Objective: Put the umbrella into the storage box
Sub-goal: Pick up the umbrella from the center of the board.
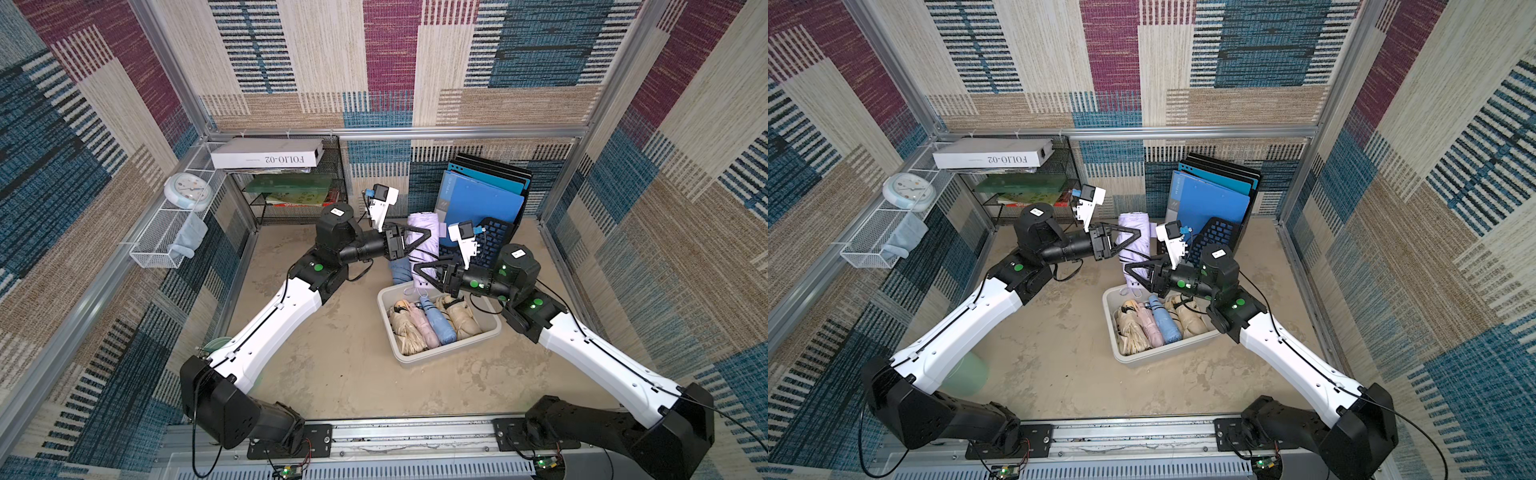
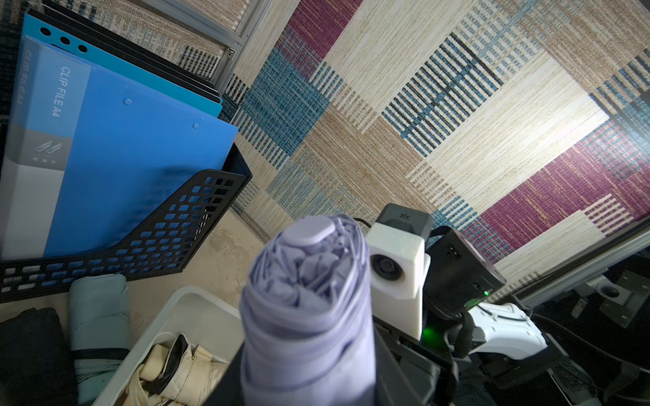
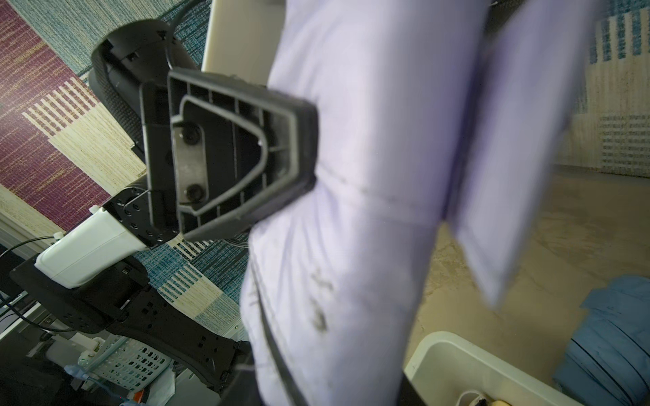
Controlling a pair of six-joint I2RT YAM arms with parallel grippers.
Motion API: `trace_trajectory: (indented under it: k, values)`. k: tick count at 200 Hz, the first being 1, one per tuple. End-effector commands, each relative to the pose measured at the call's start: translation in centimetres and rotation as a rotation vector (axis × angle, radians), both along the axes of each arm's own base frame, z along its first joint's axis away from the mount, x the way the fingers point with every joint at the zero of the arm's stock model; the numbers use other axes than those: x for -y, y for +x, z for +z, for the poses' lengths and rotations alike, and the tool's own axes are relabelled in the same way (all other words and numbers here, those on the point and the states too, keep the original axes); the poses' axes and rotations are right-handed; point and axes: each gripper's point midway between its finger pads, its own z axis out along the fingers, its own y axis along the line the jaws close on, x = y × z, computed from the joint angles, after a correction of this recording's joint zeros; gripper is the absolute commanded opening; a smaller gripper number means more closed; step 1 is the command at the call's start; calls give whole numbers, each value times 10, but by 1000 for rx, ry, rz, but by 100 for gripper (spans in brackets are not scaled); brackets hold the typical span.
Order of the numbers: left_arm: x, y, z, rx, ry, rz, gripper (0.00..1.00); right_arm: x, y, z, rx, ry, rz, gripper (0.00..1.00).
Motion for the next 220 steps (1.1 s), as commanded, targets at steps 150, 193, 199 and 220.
trace_trajectory:
  k: [150,193,199,220]
  values:
    - [2,-19,-15,-118,-71,-88,31,-1,5,12,-70,115,-12,19]
    - [4,-21,-17,-85,-28,-107,11,6,9,3,-69,57,-73,63]
    - [3,-21,-17,-75,-12,-106,10,8,8,0,-63,30,-86,71]
    - [2,-20,-19,-18,62,-109,6,27,4,-14,-41,-112,-155,81]
